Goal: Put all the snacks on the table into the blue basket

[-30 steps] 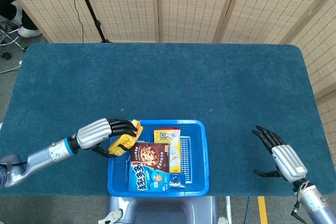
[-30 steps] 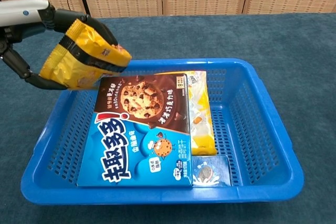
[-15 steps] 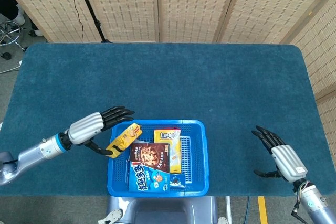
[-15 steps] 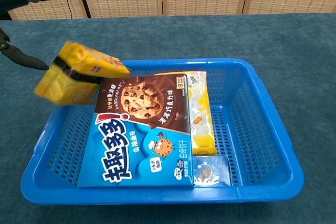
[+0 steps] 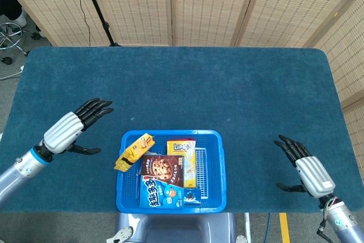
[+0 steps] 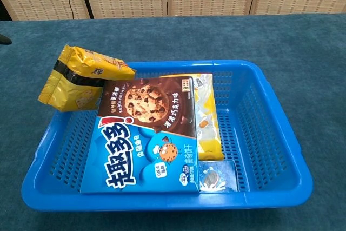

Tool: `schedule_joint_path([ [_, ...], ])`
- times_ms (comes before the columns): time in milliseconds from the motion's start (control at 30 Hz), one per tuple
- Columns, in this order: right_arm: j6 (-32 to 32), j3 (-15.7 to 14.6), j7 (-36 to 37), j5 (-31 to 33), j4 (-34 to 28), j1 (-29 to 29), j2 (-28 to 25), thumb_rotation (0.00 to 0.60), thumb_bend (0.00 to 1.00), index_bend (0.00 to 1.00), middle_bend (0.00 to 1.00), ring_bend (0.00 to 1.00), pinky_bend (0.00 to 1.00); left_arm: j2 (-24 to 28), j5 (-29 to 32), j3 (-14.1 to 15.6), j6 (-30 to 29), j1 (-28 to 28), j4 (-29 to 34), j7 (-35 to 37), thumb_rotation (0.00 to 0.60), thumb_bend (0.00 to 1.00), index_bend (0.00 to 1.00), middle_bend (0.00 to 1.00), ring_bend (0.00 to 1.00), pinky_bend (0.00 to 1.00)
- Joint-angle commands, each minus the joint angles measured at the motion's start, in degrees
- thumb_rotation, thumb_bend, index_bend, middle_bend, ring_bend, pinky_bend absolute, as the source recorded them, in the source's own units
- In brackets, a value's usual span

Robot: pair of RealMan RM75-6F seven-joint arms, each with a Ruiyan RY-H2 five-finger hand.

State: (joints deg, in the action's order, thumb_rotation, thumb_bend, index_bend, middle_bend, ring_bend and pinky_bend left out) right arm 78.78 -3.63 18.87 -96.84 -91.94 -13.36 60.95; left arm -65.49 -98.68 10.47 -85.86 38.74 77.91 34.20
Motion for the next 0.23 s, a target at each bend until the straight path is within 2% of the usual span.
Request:
schedule_joint_path([
  [33,2.27,1.55,-4.63,1.44,0.63,1.17,1.03,0.6,0.0,0.0,0.0,0.0,0.02,2.64,8.75,-0.76,0.01,-8.04,7.72,-13.85,0.6,0.0,0.0,0.0,0.0,0.0],
  [233,6.05,4.7,-14.34,5.14,2.11,3.08,3.62,0.6,0.0,0.0,0.0,0.0,0.0,2.23,16.43,-1.2,-3.06,-16.27,11.87,-21.78,0.6,0.0,0.0,0.0,0.0,0.0],
])
